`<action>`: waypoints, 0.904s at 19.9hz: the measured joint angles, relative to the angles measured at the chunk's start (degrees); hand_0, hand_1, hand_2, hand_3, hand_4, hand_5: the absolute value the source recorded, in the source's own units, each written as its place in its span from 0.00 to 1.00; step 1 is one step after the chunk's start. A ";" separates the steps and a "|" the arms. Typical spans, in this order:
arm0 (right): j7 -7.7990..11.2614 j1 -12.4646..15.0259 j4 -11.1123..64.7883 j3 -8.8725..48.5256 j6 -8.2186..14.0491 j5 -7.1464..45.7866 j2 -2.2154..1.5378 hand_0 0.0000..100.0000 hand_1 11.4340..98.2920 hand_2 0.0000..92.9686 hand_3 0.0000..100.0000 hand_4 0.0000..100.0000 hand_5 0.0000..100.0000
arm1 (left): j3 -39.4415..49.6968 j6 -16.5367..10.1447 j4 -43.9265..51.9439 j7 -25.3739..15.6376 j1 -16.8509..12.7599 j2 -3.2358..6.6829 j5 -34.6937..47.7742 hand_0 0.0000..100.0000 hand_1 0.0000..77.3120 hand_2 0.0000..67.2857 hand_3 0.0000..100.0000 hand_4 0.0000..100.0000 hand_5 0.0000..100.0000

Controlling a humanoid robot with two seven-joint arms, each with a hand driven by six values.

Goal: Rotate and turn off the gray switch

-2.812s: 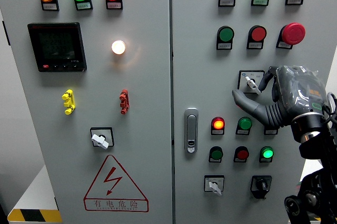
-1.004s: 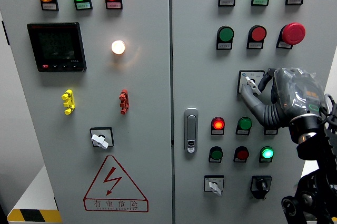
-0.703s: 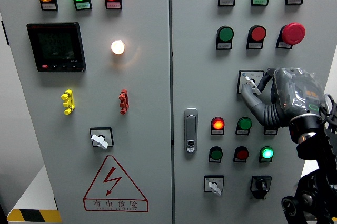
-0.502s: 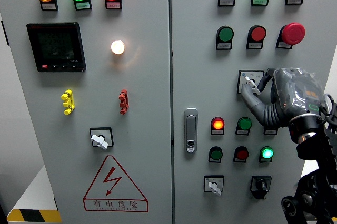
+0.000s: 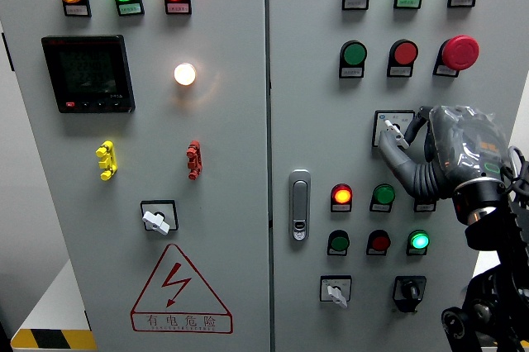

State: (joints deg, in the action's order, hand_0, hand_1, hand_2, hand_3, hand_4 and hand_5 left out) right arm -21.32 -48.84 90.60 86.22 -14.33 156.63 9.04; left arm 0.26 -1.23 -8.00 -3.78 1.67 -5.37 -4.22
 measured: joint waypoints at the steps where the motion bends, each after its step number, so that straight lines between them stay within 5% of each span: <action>1: 0.00 -0.07 0.00 0.00 0.00 0.00 0.01 0.52 0.20 0.78 1.00 0.92 1.00 | 0.00 0.00 0.00 -0.02 0.00 0.00 0.00 0.00 0.00 0.20 0.18 0.10 0.12; 18: -0.55 -0.13 0.03 -0.62 0.00 0.08 0.01 0.57 0.20 0.84 1.00 0.92 1.00 | 0.00 0.00 0.00 -0.04 -0.02 0.00 0.00 0.00 0.00 0.20 0.18 0.09 0.12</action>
State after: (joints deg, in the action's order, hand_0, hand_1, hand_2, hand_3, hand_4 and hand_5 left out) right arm -21.87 -48.97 90.63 85.60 -14.33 156.71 9.06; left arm 0.26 -1.23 -8.00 -3.82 1.64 -5.37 -4.22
